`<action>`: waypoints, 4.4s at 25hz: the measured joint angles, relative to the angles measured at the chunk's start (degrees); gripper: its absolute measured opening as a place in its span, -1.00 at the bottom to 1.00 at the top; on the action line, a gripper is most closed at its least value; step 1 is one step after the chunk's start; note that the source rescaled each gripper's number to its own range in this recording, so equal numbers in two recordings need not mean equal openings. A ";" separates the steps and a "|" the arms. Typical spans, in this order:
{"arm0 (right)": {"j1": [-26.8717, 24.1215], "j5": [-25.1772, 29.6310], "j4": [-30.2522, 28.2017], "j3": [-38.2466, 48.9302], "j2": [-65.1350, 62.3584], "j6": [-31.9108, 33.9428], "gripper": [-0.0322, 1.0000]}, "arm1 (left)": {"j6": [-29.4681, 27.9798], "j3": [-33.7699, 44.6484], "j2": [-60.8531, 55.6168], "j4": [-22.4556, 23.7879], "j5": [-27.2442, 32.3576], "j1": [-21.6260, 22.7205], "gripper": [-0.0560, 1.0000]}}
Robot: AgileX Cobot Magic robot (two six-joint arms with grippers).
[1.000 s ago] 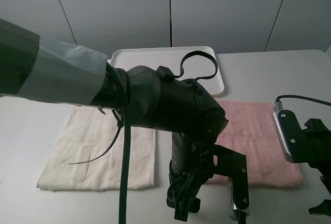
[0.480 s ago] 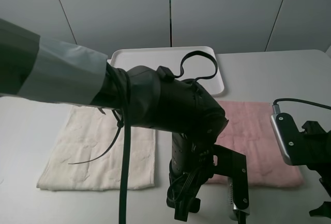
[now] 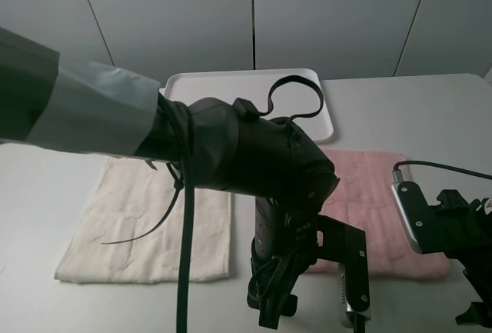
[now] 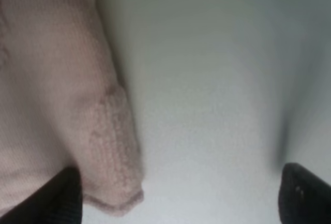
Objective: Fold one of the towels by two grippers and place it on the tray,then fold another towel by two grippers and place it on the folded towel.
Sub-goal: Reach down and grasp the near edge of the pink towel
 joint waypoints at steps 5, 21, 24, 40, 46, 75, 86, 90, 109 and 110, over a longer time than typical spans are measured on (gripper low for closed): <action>0.00 -0.25 -0.10 0.00 1.59 0.00 1.00 | 0.00 0.00 0.00 0.00 0.10 0.00 0.96; 0.00 -6.31 -1.08 3.52 1.67 -0.94 0.99 | -0.21 0.00 0.00 0.00 0.10 0.00 0.96; 0.00 -6.90 -2.17 3.65 1.45 -0.94 0.96 | -0.21 0.00 0.00 0.00 0.10 0.00 0.96; 0.00 -5.42 -3.40 3.98 -2.31 -0.81 0.96 | -1.32 0.00 0.00 0.00 0.10 0.00 0.96; 0.00 -5.71 -3.29 3.98 -0.60 -0.90 0.96 | -1.60 0.00 0.00 0.00 0.10 0.00 0.96; 0.09 -12.24 -9.15 2.79 5.05 2.54 -0.92 | -1.60 -0.08 0.11 0.11 0.28 0.00 0.96; 0.09 -12.33 -9.26 2.79 5.05 2.54 -0.93 | -1.37 -0.08 0.47 1.10 -2.80 0.00 0.96; 0.09 -12.33 -9.04 2.79 5.05 2.44 -0.93 | -0.79 -0.22 1.00 1.30 -2.69 0.00 0.96; 0.09 -12.33 -7.42 2.79 5.05 2.44 -0.93 | -1.87 -0.34 1.25 2.02 -5.19 -0.22 0.41; 0.09 -12.33 -7.30 2.79 5.05 2.44 -0.93 | -2.32 -0.34 1.25 2.16 -5.57 -0.22 0.26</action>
